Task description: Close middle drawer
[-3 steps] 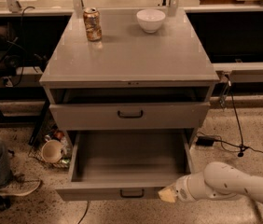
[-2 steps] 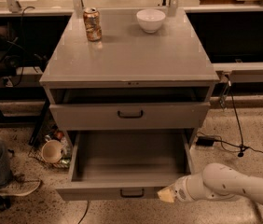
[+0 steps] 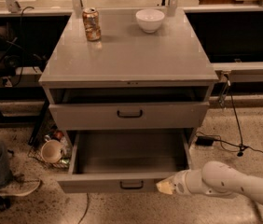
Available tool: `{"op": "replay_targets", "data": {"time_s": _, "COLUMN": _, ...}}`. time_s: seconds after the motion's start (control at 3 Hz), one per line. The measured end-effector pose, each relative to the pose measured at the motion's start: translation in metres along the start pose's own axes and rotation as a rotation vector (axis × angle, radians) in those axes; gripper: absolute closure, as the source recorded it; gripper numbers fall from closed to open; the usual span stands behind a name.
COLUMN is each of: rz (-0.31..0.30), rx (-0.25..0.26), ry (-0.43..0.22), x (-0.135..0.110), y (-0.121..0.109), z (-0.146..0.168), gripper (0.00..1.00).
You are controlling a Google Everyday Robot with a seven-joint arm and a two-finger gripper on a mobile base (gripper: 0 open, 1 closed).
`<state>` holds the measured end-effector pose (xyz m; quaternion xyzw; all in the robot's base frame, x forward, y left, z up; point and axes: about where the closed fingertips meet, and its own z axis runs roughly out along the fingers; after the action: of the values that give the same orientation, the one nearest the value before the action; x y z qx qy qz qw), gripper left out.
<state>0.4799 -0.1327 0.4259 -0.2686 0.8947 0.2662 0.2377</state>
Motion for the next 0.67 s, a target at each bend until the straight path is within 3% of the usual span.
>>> {"op": "replay_targets", "data": {"time_s": 0.33, "rz": 0.000, "rx": 0.000, "ry": 0.000, "x": 0.002, "y": 0.001, "z": -0.001, "gripper": 1.00}}
{"op": "replay_targets", "data": {"time_s": 0.67, "rz": -0.026, "rx": 0.017, "ry": -0.068, "x": -0.023, "y": -0.018, "z": 0.007, "gripper": 1.00}}
